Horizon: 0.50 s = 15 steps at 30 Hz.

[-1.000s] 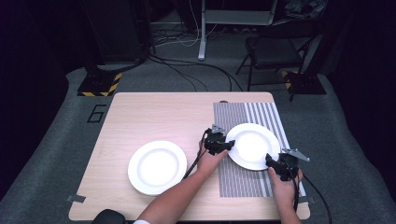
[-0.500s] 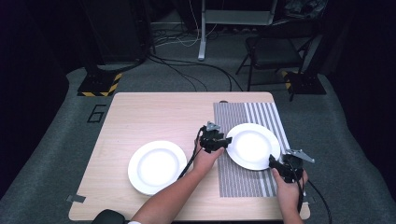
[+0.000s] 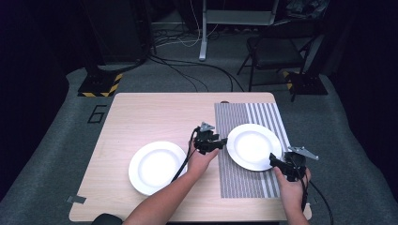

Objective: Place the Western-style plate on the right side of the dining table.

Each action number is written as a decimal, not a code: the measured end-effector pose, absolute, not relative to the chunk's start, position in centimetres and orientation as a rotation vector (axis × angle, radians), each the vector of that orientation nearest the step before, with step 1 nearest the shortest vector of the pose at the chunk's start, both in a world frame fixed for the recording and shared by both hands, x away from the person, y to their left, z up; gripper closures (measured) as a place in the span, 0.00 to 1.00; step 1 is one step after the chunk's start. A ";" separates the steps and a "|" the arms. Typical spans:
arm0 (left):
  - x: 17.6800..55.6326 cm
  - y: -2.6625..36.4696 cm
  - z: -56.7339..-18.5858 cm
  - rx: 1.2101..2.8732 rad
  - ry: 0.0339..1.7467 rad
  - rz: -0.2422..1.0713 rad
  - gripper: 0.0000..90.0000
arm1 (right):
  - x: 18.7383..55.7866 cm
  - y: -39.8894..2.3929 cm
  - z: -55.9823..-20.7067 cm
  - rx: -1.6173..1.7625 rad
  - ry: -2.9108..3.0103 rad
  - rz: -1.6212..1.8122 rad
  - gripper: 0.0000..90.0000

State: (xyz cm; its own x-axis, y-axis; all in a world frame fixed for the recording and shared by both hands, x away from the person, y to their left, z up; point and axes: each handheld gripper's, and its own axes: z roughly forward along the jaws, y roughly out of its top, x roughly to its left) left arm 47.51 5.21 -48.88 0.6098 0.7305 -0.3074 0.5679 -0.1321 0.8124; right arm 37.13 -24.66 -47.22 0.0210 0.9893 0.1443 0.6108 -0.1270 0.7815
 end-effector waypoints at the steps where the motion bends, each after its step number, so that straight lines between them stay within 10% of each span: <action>1: 47.4 5.4 -48.8 1.818 1.051 0.202 0.58 | 37.1 -24.6 -47.1 1.785 1.632 0.951 0.43; 15: 45.9 8.7 -46.7 1.779 1.070 0.230 0.57 | 36.1 -23.5 -45.8 1.722 1.717 1.036 0.42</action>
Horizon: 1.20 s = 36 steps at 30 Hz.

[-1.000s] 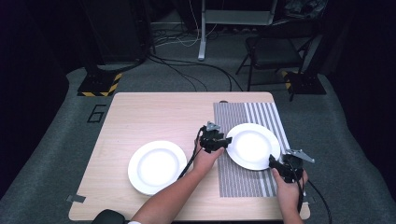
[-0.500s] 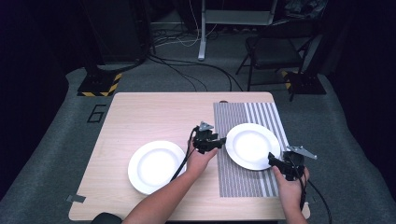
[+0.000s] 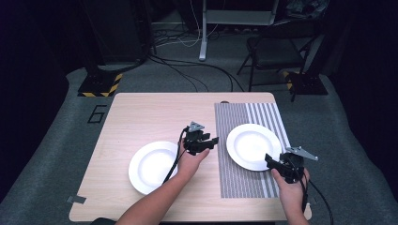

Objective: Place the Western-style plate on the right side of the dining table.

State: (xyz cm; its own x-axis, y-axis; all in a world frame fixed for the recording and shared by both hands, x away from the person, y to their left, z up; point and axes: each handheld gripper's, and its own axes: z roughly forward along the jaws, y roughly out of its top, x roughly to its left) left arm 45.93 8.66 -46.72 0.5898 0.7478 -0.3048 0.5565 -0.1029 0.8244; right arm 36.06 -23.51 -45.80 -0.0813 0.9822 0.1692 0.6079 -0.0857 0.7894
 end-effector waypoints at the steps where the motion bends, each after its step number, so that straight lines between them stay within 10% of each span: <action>1: 45.8 8.9 -46.6 1.783 1.066 0.230 0.57 | 35.9 -23.3 -45.6 1.717 1.722 1.050 0.42; 36: 39.8 24.1 -44.1 1.720 1.201 0.410 0.54 | 35.6 -15.7 -43.7 1.492 1.972 1.231 0.42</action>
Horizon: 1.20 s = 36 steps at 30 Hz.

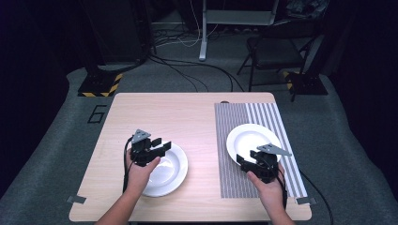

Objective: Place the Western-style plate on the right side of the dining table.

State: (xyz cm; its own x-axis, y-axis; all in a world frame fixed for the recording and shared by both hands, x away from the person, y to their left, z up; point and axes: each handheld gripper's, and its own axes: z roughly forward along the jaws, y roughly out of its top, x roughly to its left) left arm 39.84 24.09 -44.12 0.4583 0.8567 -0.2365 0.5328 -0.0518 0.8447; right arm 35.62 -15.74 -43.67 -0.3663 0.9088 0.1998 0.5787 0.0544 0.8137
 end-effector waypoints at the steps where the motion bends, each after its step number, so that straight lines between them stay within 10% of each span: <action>1: 39.7 24.5 -44.2 1.727 1.200 0.423 0.54 | 35.7 -15.5 -43.8 1.480 1.983 1.233 0.42; 36: 36.9 35.8 -48.8 1.677 1.414 0.515 0.43 | 36.5 -9.6 -49.3 1.139 2.296 1.206 0.45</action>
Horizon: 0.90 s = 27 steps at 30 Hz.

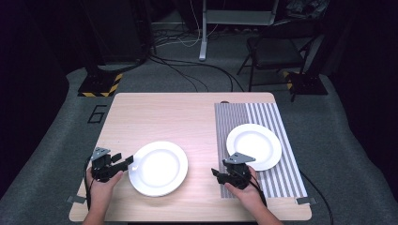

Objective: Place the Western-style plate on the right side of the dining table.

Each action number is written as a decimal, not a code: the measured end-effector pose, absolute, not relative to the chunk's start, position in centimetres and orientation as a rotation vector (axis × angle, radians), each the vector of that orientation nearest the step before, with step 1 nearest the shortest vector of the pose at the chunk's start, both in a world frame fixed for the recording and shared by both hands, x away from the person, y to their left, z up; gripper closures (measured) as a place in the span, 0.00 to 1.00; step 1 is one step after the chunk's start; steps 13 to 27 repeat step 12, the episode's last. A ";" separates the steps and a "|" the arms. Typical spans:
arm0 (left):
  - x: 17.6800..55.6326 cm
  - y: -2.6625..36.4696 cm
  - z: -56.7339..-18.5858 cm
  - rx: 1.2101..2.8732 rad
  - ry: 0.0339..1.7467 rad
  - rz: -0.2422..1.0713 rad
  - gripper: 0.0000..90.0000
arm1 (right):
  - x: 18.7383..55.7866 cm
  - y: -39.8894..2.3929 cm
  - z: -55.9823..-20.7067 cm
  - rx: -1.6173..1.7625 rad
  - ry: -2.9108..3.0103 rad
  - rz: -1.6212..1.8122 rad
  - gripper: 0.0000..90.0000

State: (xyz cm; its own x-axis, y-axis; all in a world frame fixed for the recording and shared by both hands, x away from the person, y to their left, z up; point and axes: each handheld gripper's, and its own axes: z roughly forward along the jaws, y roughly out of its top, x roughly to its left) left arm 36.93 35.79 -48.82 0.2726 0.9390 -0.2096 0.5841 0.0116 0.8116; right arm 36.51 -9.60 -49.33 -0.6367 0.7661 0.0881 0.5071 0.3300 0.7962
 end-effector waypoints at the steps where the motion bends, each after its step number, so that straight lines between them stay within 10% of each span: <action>1: 37.0 35.9 -48.8 1.675 1.416 0.532 0.43 | 36.5 -9.5 -49.5 1.133 2.305 1.203 0.45; 27: 37.6 37.8 -49.9 1.684 1.475 0.555 0.41 | 36.2 -8.7 -50.5 1.084 2.356 1.170 0.44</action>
